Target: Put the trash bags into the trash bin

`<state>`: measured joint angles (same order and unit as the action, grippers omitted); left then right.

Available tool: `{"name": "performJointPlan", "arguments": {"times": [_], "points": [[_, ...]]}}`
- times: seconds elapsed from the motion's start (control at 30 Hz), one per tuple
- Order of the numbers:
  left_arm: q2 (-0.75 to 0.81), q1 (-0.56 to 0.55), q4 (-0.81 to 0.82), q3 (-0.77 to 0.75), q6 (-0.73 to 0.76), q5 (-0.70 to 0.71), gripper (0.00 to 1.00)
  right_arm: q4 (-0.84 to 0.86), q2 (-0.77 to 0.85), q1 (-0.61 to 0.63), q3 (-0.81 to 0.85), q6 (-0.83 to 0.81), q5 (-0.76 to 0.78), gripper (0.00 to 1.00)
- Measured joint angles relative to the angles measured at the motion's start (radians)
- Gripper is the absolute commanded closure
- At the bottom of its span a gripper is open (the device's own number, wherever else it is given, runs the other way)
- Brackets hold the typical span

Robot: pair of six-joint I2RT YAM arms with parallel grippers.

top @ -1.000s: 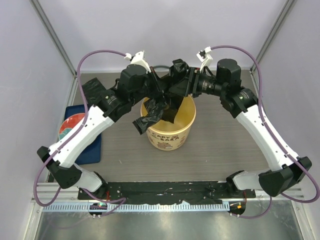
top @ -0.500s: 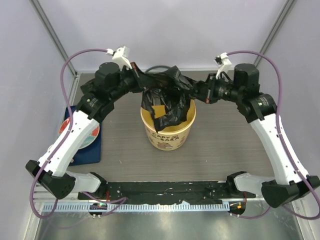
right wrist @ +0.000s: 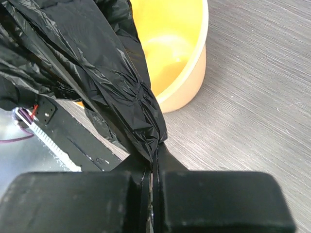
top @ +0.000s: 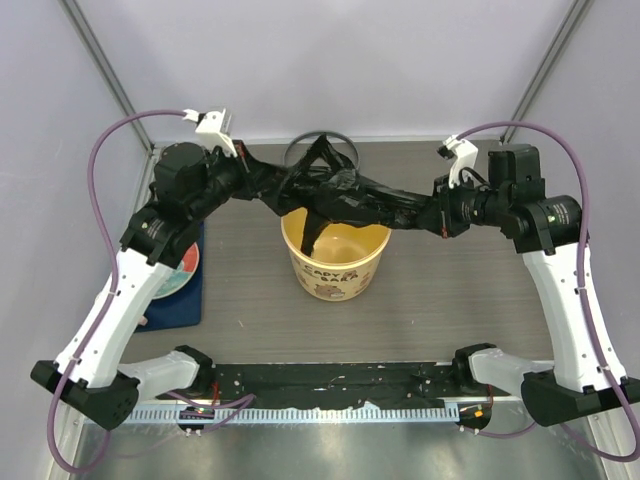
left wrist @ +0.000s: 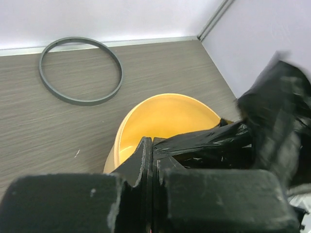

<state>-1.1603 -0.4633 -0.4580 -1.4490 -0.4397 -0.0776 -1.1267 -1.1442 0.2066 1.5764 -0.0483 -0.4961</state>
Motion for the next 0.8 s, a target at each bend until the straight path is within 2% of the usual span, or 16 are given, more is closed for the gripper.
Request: {"name": "performJointPlan", "arguments": {"times": [0.17, 0.2, 0.23, 0.27, 0.37, 0.43, 0.63, 0.8], "points": [[0.046, 0.001, -0.03, 0.043, 0.058, -0.04, 1.0, -0.043, 0.016, 0.0, -0.002, -0.078, 0.004, 0.99], [0.05, 0.002, -0.032, 0.05, 0.064, -0.043, 1.0, -0.05, 0.021, 0.0, -0.006, -0.096, 0.006, 0.96], [0.053, 0.005, -0.034, 0.058, 0.073, -0.055, 1.0, -0.057, 0.026, 0.0, -0.01, -0.114, 0.008, 0.85], [0.056, 0.011, -0.033, 0.067, 0.082, -0.082, 1.0, -0.068, 0.031, 0.0, -0.015, -0.134, 0.004, 0.52], [0.06, 0.027, -0.011, 0.101, 0.097, -0.196, 1.0, -0.131, 0.033, -0.011, -0.019, -0.196, -0.012, 0.24], [0.058, 0.028, 0.004, 0.116, 0.106, -0.261, 1.0, -0.154, 0.029, -0.018, -0.018, -0.221, -0.029, 0.21], [0.023, -0.006, 0.048, 0.122, 0.159, -0.48, 1.0, -0.182, -0.002, -0.019, 0.067, -0.296, -0.068, 0.21], [-0.017, -0.006, 0.07, 0.122, 0.182, -0.557, 1.0, -0.16, -0.011, -0.019, 0.176, -0.321, -0.147, 0.21]]}}
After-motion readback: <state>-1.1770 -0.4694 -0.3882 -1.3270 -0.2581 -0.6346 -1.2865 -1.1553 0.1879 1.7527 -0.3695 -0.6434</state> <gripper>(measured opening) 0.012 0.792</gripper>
